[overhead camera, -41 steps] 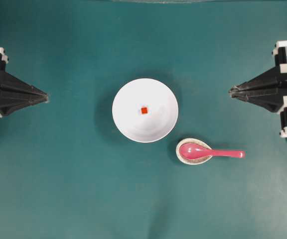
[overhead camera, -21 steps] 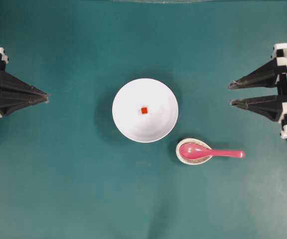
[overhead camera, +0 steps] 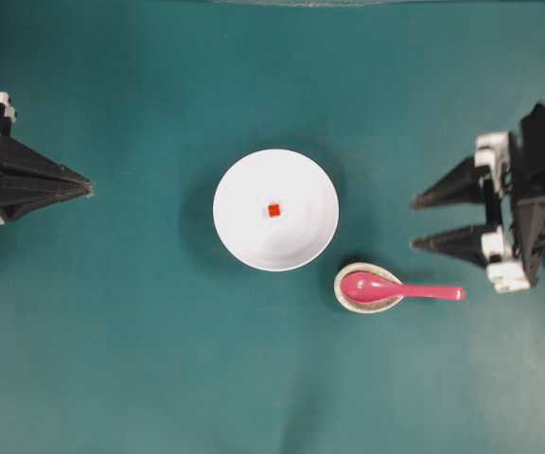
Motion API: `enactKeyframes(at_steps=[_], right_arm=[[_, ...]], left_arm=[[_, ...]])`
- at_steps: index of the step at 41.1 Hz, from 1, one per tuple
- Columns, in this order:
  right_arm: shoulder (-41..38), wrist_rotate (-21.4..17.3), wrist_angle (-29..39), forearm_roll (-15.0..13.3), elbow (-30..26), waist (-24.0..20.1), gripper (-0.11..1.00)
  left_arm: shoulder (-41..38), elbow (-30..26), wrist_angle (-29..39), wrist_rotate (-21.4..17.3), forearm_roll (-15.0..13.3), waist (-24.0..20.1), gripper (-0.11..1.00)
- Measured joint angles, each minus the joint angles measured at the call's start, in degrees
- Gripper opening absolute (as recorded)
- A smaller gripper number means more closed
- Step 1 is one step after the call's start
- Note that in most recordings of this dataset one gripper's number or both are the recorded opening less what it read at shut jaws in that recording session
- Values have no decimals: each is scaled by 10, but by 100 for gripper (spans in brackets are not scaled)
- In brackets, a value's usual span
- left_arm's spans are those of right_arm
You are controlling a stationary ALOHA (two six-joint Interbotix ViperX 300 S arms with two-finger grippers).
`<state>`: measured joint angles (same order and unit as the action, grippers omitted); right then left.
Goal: Grip the spoon and scoop the red block from the bowl with right arm.
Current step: 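Lower the right gripper onto the pink spoon handle and close it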
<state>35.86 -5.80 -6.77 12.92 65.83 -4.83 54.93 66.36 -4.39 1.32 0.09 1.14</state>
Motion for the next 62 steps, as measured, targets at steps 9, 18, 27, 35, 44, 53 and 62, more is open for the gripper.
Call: enactKeyframes(at_steps=[9, 18, 27, 35, 44, 53, 62], right_arm=[[-93, 1, -203, 90, 54, -98, 60], [-203, 0, -367, 170, 77, -188, 60], [-302, 1, -434, 198, 78, -234, 60], [-351, 4, -440, 199, 83, -244, 60], [-362, 5, -446, 199, 103, -246, 60], [-363, 5, -447, 199, 106, -247, 60], [-381, 19, -450, 198, 102, -257, 60]], left_arm=[[0, 0, 1, 0, 0, 0, 1], [0, 0, 6, 0, 0, 1, 1], [0, 1, 13, 0, 0, 1, 1], [0, 1, 16, 0, 0, 1, 1], [-1, 0, 16, -1, 0, 1, 1], [-1, 0, 19, -1, 0, 0, 1], [-1, 0, 19, -1, 0, 1, 1]])
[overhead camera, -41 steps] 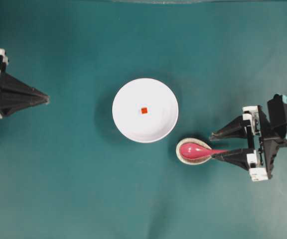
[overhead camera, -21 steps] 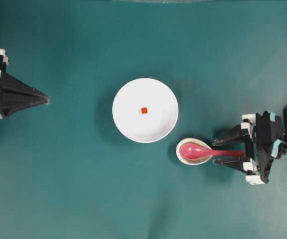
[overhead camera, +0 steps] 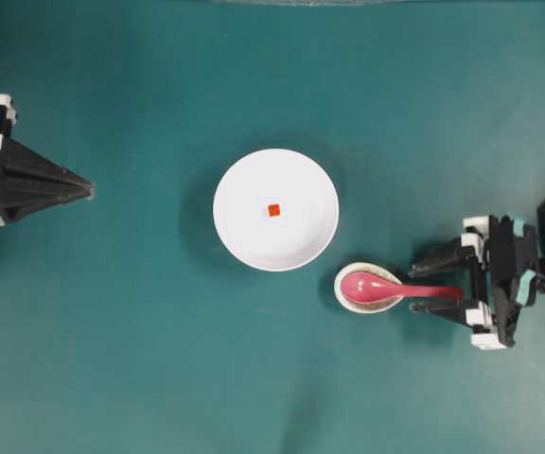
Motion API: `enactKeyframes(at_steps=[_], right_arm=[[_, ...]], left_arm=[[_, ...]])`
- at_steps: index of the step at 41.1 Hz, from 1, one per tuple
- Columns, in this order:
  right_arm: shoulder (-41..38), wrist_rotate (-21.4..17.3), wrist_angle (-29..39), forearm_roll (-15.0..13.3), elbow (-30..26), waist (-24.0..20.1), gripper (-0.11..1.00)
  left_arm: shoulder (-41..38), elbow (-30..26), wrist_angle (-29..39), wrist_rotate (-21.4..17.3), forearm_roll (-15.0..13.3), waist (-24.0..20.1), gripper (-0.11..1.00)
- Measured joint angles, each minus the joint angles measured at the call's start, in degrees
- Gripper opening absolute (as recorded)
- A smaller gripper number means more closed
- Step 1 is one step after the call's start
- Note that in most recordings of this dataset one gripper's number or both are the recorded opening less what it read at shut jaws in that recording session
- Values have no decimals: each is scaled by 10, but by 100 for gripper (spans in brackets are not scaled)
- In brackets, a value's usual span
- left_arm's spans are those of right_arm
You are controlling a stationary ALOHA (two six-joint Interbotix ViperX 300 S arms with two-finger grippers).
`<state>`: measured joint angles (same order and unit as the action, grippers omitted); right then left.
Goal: Grip the spoon and scoop the red block from the bowl with right arm.
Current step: 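Lower the right gripper onto the pink spoon handle and close it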
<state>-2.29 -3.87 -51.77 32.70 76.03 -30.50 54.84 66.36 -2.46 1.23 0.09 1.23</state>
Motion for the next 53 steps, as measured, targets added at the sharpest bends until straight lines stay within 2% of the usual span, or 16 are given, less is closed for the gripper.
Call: enactKeyframes(at_steps=[12, 39, 43, 53], right_arm=[[-6, 33, -8, 1, -1, -5, 56], [-6, 33, -21, 0, -1, -5, 56], [-6, 32, -21, 1, -1, -5, 52], [-6, 37, -22, 1, -1, -5, 34]], left_arm=[[0, 0, 0, 0, 0, 0, 1], [0, 1, 8, 0, 1, 0, 1], [0, 0, 9, 0, 0, -1, 1], [0, 0, 8, 0, 1, -1, 1]])
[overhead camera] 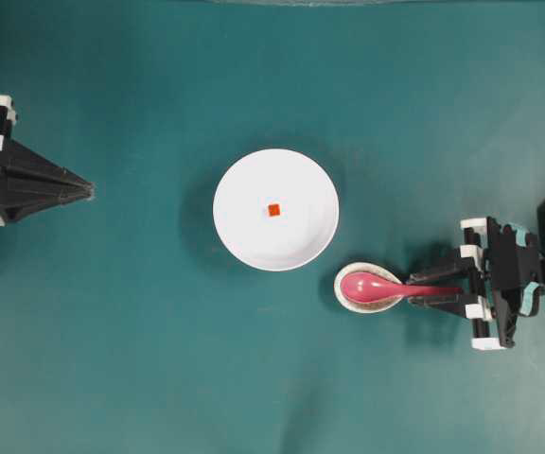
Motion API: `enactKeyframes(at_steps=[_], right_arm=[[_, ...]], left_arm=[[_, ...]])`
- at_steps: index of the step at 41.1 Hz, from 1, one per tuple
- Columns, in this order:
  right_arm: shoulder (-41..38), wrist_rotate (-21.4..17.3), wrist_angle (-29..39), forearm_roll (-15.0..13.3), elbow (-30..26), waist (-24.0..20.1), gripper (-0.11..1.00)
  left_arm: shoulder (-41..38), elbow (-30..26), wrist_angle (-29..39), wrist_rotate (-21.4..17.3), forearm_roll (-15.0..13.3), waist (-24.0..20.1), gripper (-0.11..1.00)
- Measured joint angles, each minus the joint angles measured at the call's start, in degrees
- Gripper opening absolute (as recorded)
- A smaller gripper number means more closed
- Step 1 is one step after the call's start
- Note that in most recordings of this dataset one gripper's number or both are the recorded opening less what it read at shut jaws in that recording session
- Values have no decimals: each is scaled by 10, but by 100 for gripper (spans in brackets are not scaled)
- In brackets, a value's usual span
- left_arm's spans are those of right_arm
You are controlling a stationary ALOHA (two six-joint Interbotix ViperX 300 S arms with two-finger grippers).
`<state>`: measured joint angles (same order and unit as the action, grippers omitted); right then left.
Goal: Grip the spoon and scoop the red block from the bowl with right arm.
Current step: 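Lower the right gripper onto the pink spoon handle and close it, then lift the spoon out of the rest and carry it over the bowl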
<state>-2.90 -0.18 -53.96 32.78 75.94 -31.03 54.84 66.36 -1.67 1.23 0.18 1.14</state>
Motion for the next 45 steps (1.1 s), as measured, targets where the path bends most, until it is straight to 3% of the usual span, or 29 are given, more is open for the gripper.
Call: enactKeyframes(at_steps=[28, 37, 45], right_arm=[[6, 6, 1, 0, 6, 0, 25], [58, 11, 5, 0, 14, 0, 25], [126, 41, 57, 0, 13, 17, 25]], left_arm=[[0, 0, 1, 0, 0, 1, 1], [0, 0, 1, 0, -1, 1, 1], [0, 0, 4, 0, -1, 1, 1]])
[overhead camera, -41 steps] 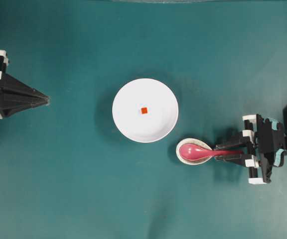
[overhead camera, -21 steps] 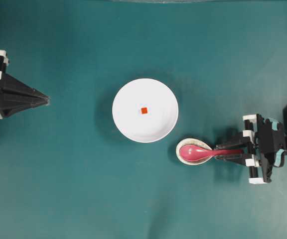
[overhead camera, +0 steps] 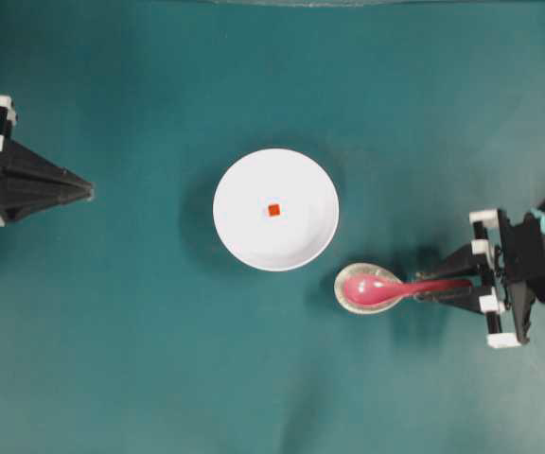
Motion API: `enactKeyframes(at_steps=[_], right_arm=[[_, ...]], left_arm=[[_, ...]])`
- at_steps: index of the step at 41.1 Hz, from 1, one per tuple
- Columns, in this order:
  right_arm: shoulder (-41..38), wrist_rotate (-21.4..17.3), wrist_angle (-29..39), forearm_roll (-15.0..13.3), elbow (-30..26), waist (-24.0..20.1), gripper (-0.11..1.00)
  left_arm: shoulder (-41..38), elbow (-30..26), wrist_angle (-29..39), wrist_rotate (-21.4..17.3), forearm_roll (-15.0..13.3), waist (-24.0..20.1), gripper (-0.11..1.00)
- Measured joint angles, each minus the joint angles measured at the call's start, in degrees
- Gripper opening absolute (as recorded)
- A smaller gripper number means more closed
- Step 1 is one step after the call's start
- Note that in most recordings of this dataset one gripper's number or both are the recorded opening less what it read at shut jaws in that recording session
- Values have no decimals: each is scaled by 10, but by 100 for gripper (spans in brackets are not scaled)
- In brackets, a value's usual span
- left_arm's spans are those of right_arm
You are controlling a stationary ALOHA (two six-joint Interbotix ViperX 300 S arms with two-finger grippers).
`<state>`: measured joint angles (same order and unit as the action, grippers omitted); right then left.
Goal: Grip the spoon and scoop the red block from the bowl with right arm.
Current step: 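Lift the spoon out of the rest and carry it over the bowl, then lower the spoon bowl into the white bowl beside the red cube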
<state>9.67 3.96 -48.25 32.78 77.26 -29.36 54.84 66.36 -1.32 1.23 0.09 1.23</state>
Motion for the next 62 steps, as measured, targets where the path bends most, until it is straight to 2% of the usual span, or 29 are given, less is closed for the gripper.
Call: enactKeyframes(at_steps=[8, 14, 21, 30, 37, 45, 54, 62], right_arm=[[72, 47, 79, 0, -11, 35, 25], [129, 85, 147, 0, -25, 83, 25], [191, 127, 237, 0, -52, 151, 25], [245, 170, 404, 0, -119, 256, 25], [247, 176, 519, -8, -173, 322, 25], [225, 176, 609, -25, -229, 373, 25], [174, 176, 669, -49, -291, 388, 25], [113, 174, 715, -55, -343, 388, 25]], left_arm=[[0, 0, 11, 0, 0, -1, 1], [0, 0, 16, 0, 0, 0, 1], [0, 0, 23, 0, 0, 0, 1], [0, 0, 38, 0, 0, 0, 1], [0, 0, 52, 0, 0, 0, 1], [0, 0, 55, 0, 0, 0, 1], [0, 0, 55, 0, 0, 0, 1], [0, 0, 55, 0, 0, 0, 1]])
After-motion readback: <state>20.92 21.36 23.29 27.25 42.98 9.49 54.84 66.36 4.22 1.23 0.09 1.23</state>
